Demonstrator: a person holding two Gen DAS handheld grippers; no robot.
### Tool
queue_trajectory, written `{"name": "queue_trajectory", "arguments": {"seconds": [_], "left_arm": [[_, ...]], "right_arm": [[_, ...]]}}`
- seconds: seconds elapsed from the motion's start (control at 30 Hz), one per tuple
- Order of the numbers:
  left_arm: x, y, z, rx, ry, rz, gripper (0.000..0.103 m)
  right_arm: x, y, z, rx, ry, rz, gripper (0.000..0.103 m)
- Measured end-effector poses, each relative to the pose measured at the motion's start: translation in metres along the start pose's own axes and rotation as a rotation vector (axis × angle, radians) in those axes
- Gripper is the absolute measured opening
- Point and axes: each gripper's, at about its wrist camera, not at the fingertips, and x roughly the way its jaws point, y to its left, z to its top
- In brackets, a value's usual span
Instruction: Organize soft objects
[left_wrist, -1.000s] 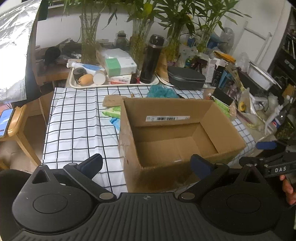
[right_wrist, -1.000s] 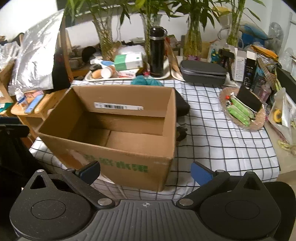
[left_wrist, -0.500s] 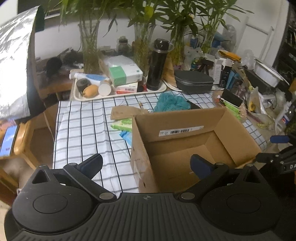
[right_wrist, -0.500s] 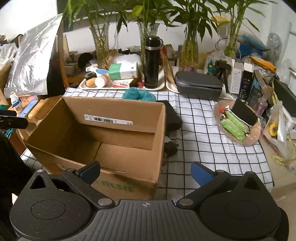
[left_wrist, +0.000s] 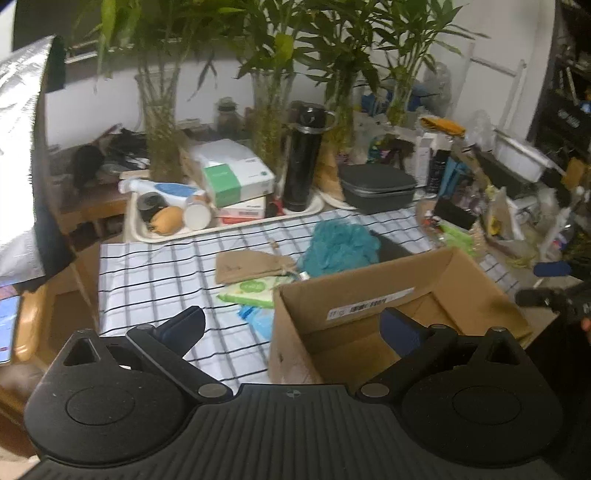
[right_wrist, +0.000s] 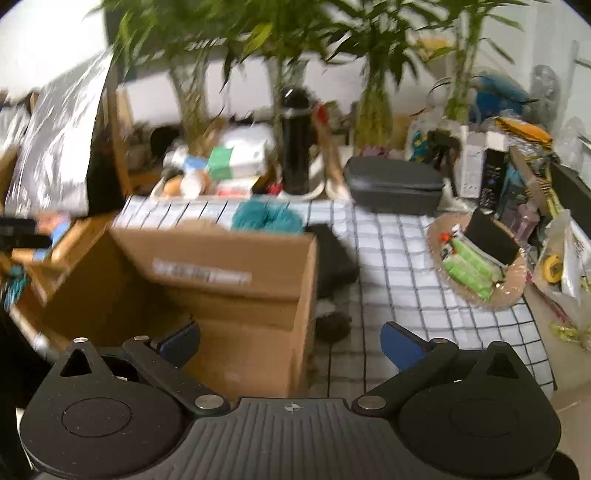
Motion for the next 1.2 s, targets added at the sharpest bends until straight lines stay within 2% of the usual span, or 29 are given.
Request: {"name": "queue_trajectory", "arguments": {"seconds": [0.1, 0.33, 0.43, 0.63, 0.77, 0.97, 1.07, 1.2], "left_arm": [[0.006, 0.004, 0.006, -0.004, -0.010, 0.000, 0.103], [0.025, 0.017, 0.018, 0.004, -0.003, 0.022, 0.103], [0.035, 0.029, 0.024, -0.037, 0.008, -0.019, 0.103], [0.055, 0.048, 0.039, -0.096, 0.006, -0.040, 0.103], [0.077, 0.057, 0.049, -0.083, 0.029, -0.019, 0.103], [0.117, 0.066, 0.052, -0.039, 0.054, -0.022, 0.103], [0.135, 0.068, 0.053, -0.008, 0.047, -0.053, 0.103], [0.164, 0.076, 0.053, -0.016, 0.053, -0.131, 0.102]], "right_arm": [[0.004, -0.013, 0.012, 0.046, -0.020, -0.005, 0.103], [0.028, -0.028, 0.024, 0.067, 0.026, -0.013, 0.103], [0.039, -0.033, 0.029, 0.074, 0.030, -0.021, 0.103], [0.056, -0.046, 0.046, 0.066, -0.005, -0.016, 0.103], [0.073, -0.055, 0.057, 0.048, -0.018, -0.012, 0.103], [0.109, -0.067, 0.063, 0.027, 0.027, -0.012, 0.103], [0.117, -0.069, 0.065, 0.018, 0.029, -0.008, 0.103], [0.131, -0.078, 0.072, 0.036, 0.039, 0.044, 0.103]]}}
